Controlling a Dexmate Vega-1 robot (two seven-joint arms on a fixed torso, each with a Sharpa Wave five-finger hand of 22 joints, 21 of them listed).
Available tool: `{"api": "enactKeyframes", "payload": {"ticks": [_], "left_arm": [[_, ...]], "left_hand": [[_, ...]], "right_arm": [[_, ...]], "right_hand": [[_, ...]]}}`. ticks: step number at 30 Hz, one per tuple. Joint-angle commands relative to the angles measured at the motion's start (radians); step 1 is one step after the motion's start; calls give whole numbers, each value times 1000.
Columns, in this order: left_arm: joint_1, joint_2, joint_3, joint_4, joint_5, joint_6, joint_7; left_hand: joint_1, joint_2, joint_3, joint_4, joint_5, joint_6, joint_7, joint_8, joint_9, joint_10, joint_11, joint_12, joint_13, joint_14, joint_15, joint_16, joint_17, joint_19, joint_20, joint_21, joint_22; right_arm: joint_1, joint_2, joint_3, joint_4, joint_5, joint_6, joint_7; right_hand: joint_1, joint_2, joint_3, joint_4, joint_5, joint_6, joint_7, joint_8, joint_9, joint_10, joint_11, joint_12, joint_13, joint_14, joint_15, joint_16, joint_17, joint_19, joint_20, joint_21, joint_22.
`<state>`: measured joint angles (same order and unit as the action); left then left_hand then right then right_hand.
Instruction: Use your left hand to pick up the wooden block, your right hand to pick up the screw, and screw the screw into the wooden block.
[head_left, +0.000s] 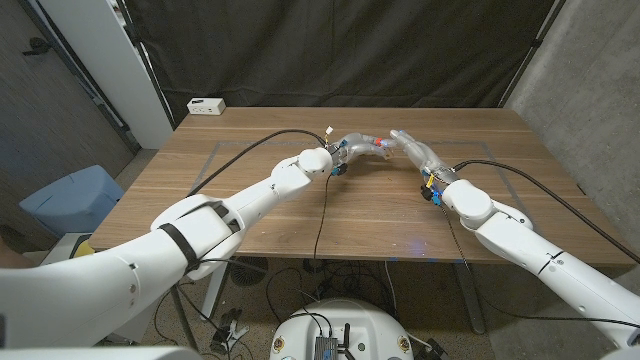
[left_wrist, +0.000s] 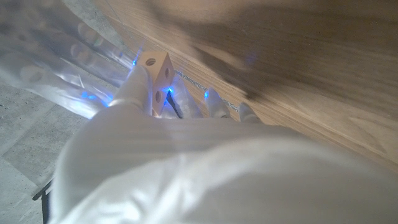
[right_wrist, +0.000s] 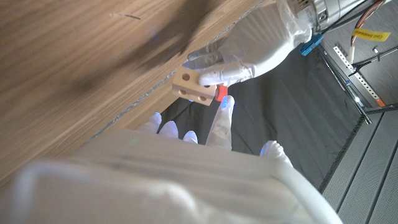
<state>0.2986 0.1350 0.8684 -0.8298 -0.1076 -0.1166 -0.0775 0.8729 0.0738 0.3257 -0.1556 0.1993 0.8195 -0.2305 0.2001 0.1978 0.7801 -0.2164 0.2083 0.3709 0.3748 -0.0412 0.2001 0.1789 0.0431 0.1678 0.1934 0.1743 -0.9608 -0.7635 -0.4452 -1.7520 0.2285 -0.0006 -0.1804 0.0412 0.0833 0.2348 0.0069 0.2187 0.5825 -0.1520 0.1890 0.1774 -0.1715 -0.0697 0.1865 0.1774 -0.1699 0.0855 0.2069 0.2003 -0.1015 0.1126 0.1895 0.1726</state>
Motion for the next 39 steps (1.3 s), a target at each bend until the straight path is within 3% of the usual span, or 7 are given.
{"api": "enactKeyframes", "payload": {"ticks": [1, 16, 39], "left_arm": [[3, 36, 6, -86, 14, 64, -15], [14, 136, 24, -298, 80, 187, -18], [21, 223, 36, -468, 148, 306, -51]], "left_hand": [[-4, -2, 1, 3, 5, 40, 31, 4, 3, 8, 1, 6, 3, 6, -42, 0, 2, 2, 3, 4, 4], [-5, -5, 0, 3, 5, 43, 32, 5, 3, 14, 2, 9, 5, 11, -43, 2, 2, 5, 5, 5, 4], [-15, -10, -5, 7, 4, 47, 35, 6, 2, 36, 2, 20, 13, 22, -47, 5, 2, 0, 8, 2, 4]], "right_arm": [[-30, -24, 49, -31, 6, -1, -38], [-32, -17, 64, -9, 14, 28, -39], [22, 6, 42, 91, 42, 91, 34]], "right_hand": [[-1, 7, -1, 5, 5, 10, 3, 2, 2, -11, -5, 9, 2, -134, -6, 5, -1, 6, 5, 6, 0], [1, 6, 0, 6, 6, 11, 5, 2, 2, -7, -5, 9, 2, -130, -5, 5, -2, 9, 6, 7, 0], [3, 0, -1, 5, 6, 3, 16, -3, 2, -4, 4, 7, 2, -128, -3, 3, -2, 20, 9, 9, 0]]}}
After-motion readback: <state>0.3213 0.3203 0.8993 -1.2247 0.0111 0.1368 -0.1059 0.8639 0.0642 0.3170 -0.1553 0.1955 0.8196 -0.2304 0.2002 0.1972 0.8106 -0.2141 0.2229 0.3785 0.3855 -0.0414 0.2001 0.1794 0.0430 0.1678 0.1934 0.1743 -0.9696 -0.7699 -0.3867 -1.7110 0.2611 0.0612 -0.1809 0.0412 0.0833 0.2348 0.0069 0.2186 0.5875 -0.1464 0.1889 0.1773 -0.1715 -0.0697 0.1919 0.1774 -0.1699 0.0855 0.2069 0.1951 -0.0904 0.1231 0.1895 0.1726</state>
